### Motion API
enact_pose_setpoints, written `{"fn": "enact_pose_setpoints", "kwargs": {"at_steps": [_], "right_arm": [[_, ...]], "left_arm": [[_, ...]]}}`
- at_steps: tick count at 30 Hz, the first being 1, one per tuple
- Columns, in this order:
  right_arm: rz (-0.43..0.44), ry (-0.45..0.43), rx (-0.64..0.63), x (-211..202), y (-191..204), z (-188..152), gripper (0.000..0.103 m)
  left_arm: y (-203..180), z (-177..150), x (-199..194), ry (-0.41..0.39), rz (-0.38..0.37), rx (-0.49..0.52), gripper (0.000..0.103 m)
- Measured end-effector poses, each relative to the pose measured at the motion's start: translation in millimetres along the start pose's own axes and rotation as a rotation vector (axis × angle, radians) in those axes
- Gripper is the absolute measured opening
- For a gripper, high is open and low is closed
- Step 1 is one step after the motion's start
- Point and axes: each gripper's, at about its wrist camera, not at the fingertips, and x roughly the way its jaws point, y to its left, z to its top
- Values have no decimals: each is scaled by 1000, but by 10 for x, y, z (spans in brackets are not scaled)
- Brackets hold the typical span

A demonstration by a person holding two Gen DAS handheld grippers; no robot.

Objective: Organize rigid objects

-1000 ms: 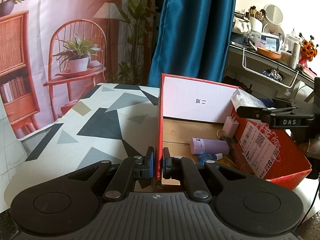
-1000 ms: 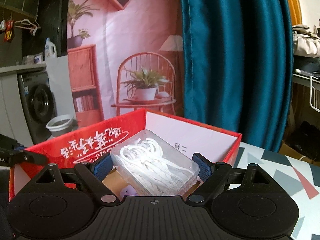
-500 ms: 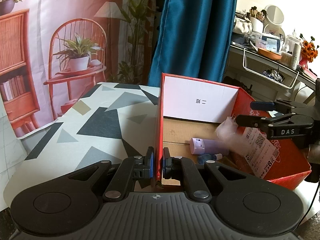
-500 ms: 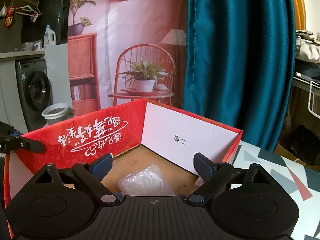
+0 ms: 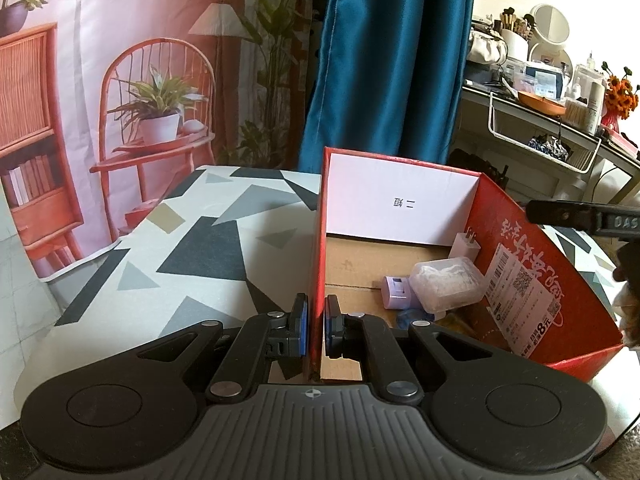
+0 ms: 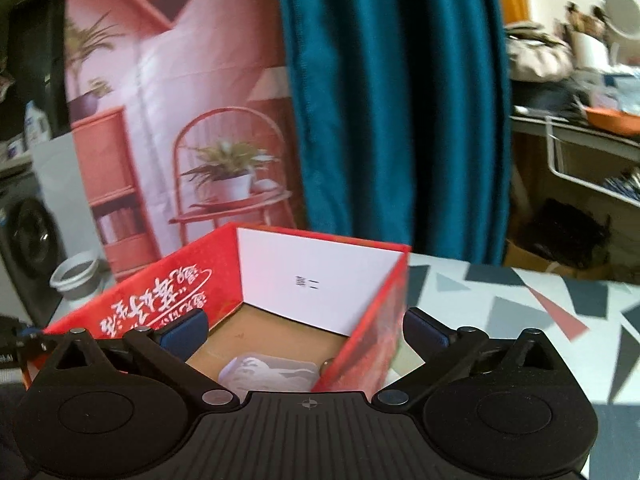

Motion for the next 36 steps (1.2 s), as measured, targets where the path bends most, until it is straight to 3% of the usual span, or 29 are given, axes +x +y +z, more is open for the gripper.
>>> {"fn": "enact_pose_setpoints", "kwargs": {"at_steps": [8, 11, 13, 17, 19, 22, 28, 31, 36], "right_arm": [[-163, 51, 60, -284, 162, 4, 103], [-200, 69, 97, -389, 195, 43, 103], [-214, 84, 126, -455, 210, 103, 103], [-213, 94, 167, -648, 254, 225, 103], [-224, 98, 174, -754, 294, 286, 103], [-243, 97, 190, -949, 352, 382, 103], [-256, 81, 208, -1362, 487, 564, 103], [-278, 87, 196, -1545, 610, 641, 103], [-303, 79, 166, -1824, 829, 760, 103]], "left_arm": [[19, 67, -37, 19, -5, -1, 9], [-13, 121, -74, 33, -7, 14, 16], [-39, 165, -117, 38, -10, 14, 39], [-104, 282, -291, -8, -14, 30, 59], [-142, 358, -375, -19, -7, 34, 78], [-168, 481, -531, -46, -20, 16, 95], [-331, 791, -877, -84, 24, 60, 103], [-406, 948, -1087, -105, 61, 71, 103], [-487, 1131, -1468, -155, 56, 77, 103]]}}
